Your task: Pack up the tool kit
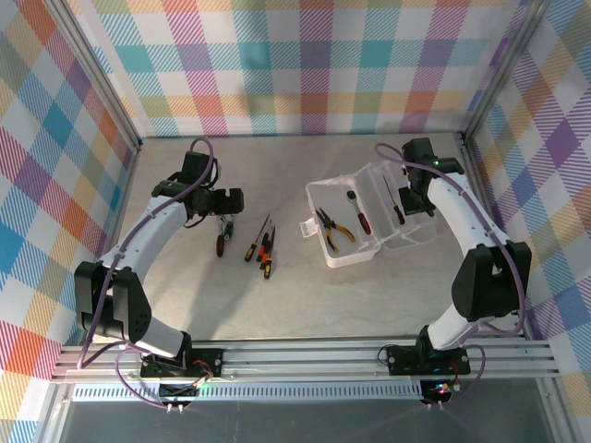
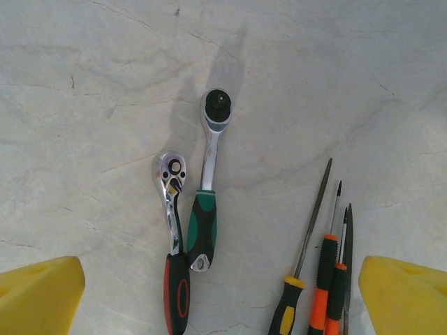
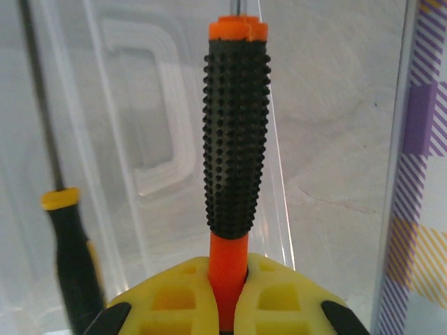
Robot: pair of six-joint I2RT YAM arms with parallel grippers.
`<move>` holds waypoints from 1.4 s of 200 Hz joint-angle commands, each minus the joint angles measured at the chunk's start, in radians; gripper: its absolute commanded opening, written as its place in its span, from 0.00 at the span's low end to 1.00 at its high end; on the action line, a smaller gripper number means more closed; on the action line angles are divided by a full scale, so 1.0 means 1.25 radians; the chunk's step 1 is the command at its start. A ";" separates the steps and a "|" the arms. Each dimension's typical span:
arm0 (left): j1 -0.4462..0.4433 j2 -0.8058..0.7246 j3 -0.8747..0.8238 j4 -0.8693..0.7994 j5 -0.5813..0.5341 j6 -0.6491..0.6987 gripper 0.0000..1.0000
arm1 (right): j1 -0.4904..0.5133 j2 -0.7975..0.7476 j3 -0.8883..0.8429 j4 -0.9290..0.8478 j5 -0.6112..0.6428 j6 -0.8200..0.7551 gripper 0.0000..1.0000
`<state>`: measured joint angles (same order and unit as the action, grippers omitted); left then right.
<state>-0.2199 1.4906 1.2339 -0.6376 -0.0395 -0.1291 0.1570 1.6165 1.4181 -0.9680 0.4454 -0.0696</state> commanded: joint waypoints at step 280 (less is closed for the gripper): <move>0.043 0.259 0.020 0.050 -0.048 -0.038 0.68 | 0.149 -0.189 -0.096 0.181 -0.283 0.001 0.99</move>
<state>-0.1921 1.7710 1.2060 -0.5964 -0.0658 -0.1669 0.3290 1.3643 1.3102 -0.7670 0.1253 -0.0837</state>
